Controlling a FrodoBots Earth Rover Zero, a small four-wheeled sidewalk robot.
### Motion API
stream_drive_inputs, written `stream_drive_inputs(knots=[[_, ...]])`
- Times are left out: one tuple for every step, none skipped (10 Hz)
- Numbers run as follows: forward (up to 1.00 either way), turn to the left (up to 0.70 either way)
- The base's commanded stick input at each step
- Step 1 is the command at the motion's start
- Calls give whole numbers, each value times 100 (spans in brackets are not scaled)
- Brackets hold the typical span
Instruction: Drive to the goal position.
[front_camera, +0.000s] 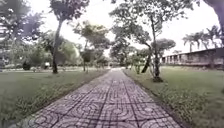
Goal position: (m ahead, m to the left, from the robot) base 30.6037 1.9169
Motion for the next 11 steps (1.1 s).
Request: stream_drive_inputs(knots=[[100,-14],[100,-27],[100,-27],[100,-27],[100,-11],[100,0],[100,1],[100,13],[100,25],[100,0],[100,0]])
